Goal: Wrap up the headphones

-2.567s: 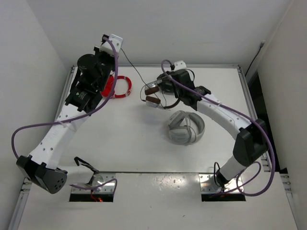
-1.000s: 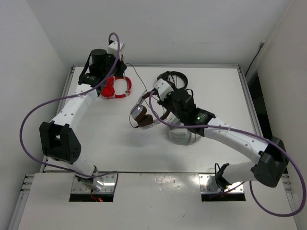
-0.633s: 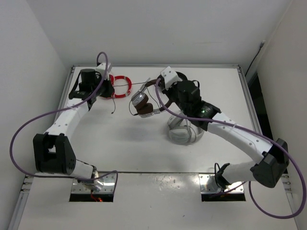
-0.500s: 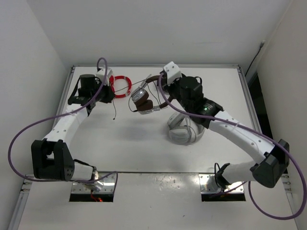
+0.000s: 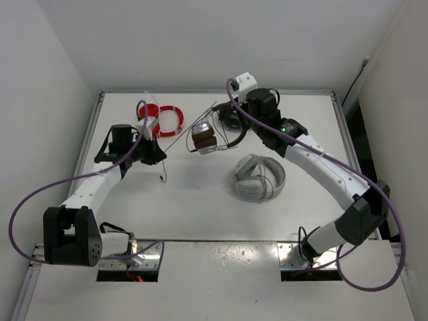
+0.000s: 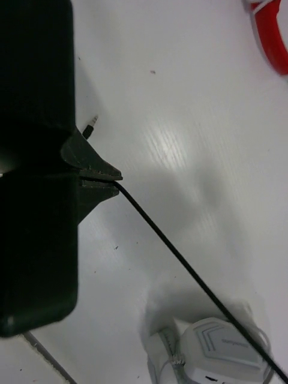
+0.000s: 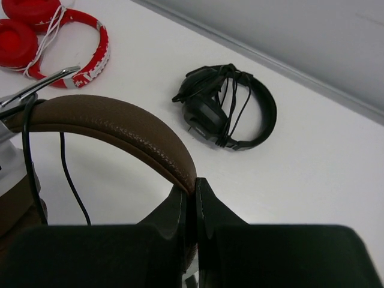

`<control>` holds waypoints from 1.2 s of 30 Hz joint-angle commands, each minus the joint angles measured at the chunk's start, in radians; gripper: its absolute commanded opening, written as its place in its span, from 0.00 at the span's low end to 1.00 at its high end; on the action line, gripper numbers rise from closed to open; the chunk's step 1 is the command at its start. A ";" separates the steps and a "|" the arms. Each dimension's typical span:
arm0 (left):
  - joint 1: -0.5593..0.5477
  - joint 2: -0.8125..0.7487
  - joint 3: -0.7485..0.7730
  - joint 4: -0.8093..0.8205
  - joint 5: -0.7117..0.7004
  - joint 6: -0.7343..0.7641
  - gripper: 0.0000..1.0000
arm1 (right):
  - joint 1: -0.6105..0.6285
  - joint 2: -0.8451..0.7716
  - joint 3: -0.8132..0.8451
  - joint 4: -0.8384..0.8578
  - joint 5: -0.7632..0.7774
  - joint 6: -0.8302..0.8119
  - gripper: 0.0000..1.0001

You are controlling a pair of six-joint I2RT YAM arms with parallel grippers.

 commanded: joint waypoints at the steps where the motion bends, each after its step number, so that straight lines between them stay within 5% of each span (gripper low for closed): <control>1: -0.031 0.012 -0.046 0.000 -0.001 -0.024 0.00 | -0.042 -0.002 0.117 0.056 0.056 0.167 0.00; 11: -0.080 0.192 -0.010 0.116 -0.011 -0.024 0.04 | -0.013 0.008 0.096 0.026 0.039 0.212 0.00; 16: -0.120 0.267 -0.001 0.185 -0.011 -0.006 0.22 | -0.036 0.038 0.086 0.007 0.028 0.256 0.00; 26: -0.120 0.321 0.032 0.234 -0.008 0.100 0.45 | -0.054 0.068 0.065 -0.011 0.000 0.265 0.00; 36: -0.129 0.332 0.023 0.233 -0.083 0.279 0.46 | -0.054 0.095 0.062 -0.011 -0.032 0.275 0.00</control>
